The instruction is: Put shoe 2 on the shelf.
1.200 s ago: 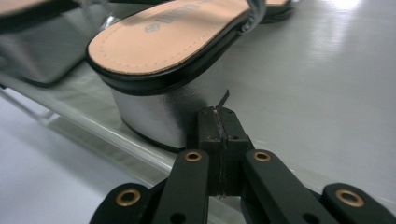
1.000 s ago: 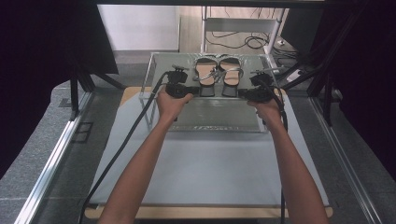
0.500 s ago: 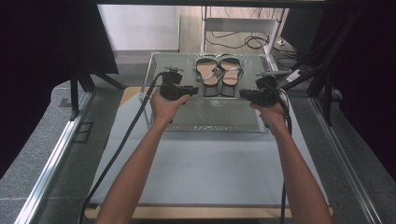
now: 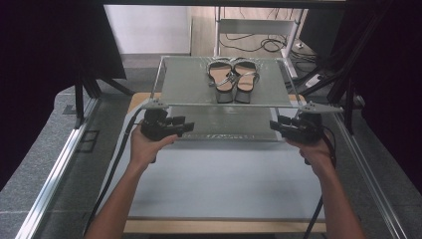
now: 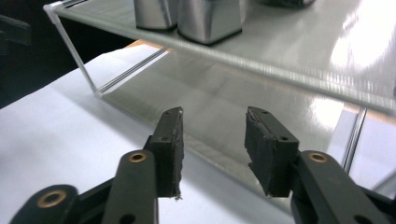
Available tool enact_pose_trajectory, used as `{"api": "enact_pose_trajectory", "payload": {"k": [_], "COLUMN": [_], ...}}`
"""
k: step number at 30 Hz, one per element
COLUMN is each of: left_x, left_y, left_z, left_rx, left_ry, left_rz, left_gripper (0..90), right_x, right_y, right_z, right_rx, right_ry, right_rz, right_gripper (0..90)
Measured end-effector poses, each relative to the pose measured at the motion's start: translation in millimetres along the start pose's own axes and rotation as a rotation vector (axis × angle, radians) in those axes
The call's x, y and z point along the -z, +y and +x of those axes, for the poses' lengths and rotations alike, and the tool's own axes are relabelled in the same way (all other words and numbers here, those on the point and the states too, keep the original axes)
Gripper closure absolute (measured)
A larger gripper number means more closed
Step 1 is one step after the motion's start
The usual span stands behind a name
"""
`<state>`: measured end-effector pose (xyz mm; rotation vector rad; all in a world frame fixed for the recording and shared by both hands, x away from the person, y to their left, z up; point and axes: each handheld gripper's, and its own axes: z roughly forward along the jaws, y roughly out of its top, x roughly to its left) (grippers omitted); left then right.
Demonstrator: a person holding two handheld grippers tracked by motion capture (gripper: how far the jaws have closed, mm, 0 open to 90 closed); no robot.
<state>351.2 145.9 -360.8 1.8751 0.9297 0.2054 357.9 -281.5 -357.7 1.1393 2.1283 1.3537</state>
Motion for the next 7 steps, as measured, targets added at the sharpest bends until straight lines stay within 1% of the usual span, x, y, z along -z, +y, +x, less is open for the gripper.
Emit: {"api": "enact_pose_trajectory", "payload": {"k": [3,5,7], "left_x": [4.3,6.0,7.5], "left_y": [-6.5,-8.8,-12.8], "left_z": [-1.3,-3.1,-4.6], "left_rx": [-0.011,-0.020,-0.033], "left_ry": [0.001,-0.001,-0.003], "left_rz": [0.013,0.016,0.026], "left_gripper": [48.8,46.4,41.5], "right_x": [3.6,4.9,7.6], "right_y": [-10.6,-13.6,-16.0], "right_z": [-0.9,-0.4,1.4], "right_rx": [-0.003,-0.005,-0.003], "right_ry": [-0.005,-0.014,-0.015], "right_rz": [-0.004,-0.005,-0.013], "right_gripper": [52.9,49.5,44.9]}}
